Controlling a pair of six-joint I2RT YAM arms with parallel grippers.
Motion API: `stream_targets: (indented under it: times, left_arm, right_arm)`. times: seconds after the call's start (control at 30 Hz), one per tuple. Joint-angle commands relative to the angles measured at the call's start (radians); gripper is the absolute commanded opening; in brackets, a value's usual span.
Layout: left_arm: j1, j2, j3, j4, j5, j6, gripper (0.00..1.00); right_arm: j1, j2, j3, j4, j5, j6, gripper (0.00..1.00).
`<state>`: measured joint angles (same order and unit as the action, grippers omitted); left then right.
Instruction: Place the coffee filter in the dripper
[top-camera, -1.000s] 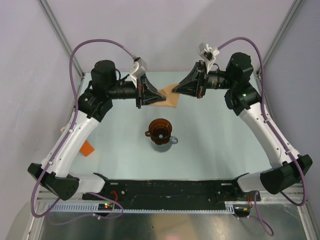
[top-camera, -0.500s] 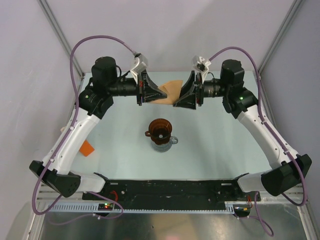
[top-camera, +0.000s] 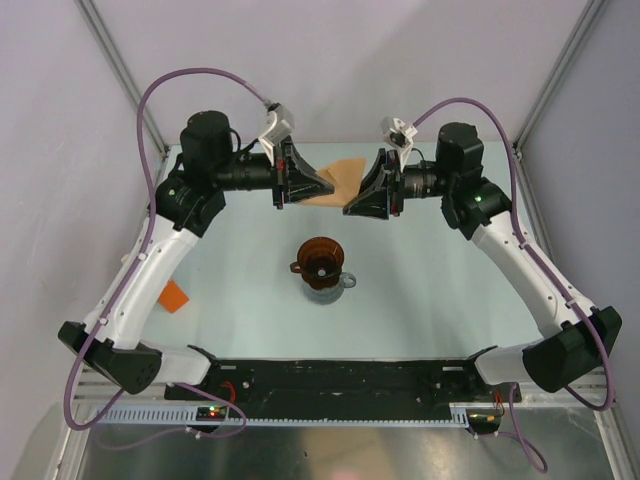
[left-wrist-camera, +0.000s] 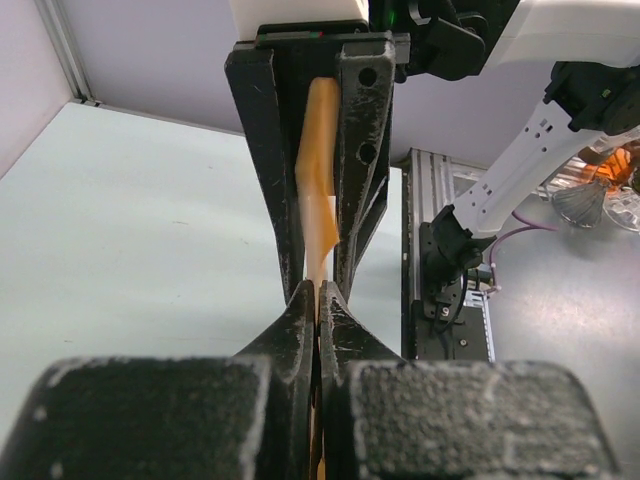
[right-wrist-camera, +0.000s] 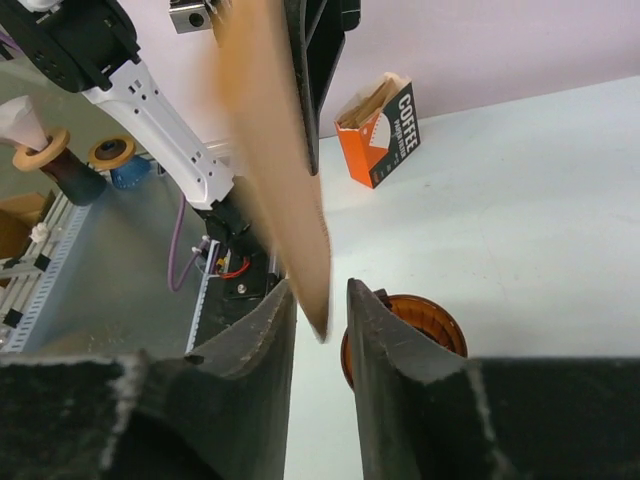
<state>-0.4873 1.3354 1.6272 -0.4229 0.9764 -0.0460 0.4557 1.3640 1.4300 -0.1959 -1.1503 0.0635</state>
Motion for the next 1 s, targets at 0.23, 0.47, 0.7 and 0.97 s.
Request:
stream_targets:
  times: [0.23,0.47,0.7,0.97]
  left_arm:
    - [0.004,0.011,0.049,0.014,-0.001,-0.02,0.01]
    - [0.108,0.062,0.162,0.089,-0.067,-0.166,0.64]
    - [0.276,0.018,-0.085,0.719,-0.165,-0.75,0.94]
    - [0.165,-0.021,-0.285,0.903,-0.267,-0.848,0.88]
  right_arm:
    - [0.004,-0.019,0.021,0.082,-0.011,0.03,0.04]
    - [-0.034,0.01,0.01,0.313,0.064,0.259,0.0]
    - [-0.097,0.059,0.002,0.661,0.248,0.673,0.0]
    - [-0.099,0.079,-0.015,0.758,0.352,0.876,0.0]
